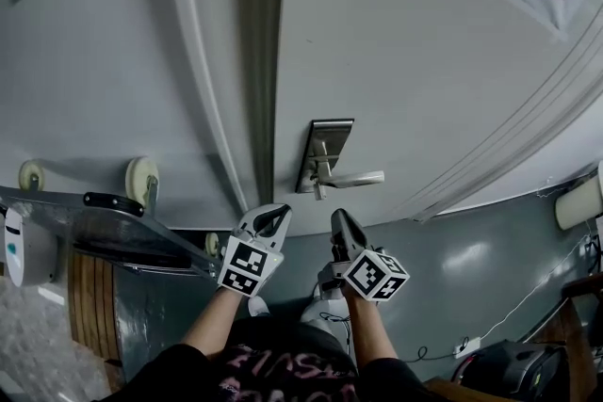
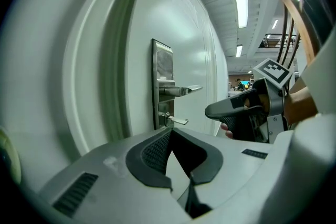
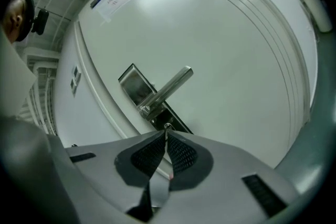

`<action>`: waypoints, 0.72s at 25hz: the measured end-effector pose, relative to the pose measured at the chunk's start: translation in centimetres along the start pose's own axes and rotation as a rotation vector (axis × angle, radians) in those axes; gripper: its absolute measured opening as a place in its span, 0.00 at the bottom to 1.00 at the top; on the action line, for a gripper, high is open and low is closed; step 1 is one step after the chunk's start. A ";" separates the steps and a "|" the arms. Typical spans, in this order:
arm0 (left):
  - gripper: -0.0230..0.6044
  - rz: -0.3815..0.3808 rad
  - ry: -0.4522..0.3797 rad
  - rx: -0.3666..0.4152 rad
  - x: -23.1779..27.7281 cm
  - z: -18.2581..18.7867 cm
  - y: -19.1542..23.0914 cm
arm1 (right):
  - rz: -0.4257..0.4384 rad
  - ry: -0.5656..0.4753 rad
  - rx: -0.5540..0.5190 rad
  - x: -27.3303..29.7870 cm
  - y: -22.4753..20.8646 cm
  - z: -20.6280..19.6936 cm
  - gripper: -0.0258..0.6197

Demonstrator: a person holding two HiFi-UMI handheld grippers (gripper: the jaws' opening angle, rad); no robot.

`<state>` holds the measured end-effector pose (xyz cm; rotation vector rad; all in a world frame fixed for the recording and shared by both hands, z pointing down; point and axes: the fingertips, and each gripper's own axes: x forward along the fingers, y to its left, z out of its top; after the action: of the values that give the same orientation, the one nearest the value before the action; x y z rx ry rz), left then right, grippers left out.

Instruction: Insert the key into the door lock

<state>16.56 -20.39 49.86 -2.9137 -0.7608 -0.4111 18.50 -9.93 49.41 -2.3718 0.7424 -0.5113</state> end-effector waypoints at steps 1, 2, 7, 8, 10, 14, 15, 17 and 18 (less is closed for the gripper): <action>0.06 0.000 -0.003 0.004 -0.1 0.2 0.0 | -0.005 0.001 -0.021 -0.2 0.0 0.1 0.15; 0.06 0.000 -0.006 0.007 -0.1 0.4 0.0 | -0.010 0.001 -0.044 -0.3 0.1 0.1 0.15; 0.06 0.008 -0.025 0.012 -0.5 1.4 0.3 | -0.035 -0.006 -0.180 -0.9 0.6 0.7 0.14; 0.06 0.009 -0.028 0.013 -0.6 1.6 0.4 | -0.038 -0.008 -0.204 -1.0 0.7 0.8 0.14; 0.06 0.009 -0.036 0.015 -0.7 2.0 0.4 | -0.045 -0.016 -0.241 -1.2 0.9 1.1 0.14; 0.06 0.008 -0.054 0.026 -0.8 2.7 0.4 | -0.059 -0.029 -0.295 -1.7 1.1 1.7 0.14; 0.06 0.008 -0.059 0.028 -0.8 2.9 0.4 | -0.063 -0.033 -0.303 -1.8 1.1 1.8 0.14; 0.06 0.008 -0.070 0.029 -0.8 3.0 0.4 | -0.076 -0.041 -0.322 -2.2 0.9 2.1 0.14; 0.06 0.008 -0.072 0.026 -0.8 3.1 0.4 | -0.083 -0.045 -0.333 -2.3 0.9 2.3 0.14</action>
<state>16.76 -20.57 46.69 -2.9201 -0.7579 -0.2954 17.51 -8.12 46.75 -2.7228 0.7604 -0.3909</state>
